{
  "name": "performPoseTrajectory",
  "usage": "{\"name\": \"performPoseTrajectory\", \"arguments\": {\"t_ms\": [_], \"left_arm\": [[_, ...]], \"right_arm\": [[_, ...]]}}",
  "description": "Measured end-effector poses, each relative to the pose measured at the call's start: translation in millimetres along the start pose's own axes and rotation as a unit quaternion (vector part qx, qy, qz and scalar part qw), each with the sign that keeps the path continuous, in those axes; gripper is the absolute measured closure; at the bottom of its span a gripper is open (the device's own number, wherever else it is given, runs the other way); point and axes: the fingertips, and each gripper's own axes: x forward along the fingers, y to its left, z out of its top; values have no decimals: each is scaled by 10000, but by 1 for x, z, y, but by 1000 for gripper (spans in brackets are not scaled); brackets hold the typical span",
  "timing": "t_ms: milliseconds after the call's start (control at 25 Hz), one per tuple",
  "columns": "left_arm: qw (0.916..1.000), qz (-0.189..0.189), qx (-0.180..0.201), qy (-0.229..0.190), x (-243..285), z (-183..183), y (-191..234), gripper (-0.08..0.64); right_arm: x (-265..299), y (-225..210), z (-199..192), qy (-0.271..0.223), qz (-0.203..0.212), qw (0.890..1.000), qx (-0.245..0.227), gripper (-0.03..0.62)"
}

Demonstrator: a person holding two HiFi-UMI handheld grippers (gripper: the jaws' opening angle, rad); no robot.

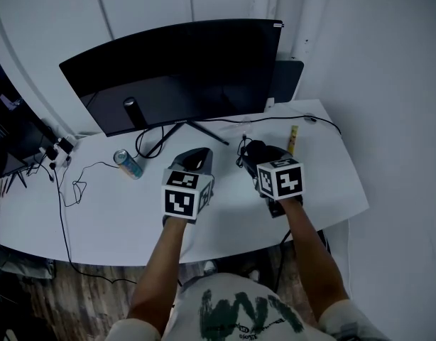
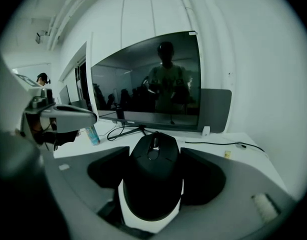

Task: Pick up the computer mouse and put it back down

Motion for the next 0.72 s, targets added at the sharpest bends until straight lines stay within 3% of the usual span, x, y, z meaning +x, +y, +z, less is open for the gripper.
{"name": "performPoseTrajectory", "arguments": {"t_ms": [320, 720], "left_arm": [[9999, 112, 106, -69, -8, 11, -2, 558], [9997, 174, 131, -145, -13, 21, 0, 558]], "right_arm": [[-32, -6, 45, -662, -68, 9978, -5, 276], [-46, -9, 62, -855, -136, 9962, -118, 276]]}}
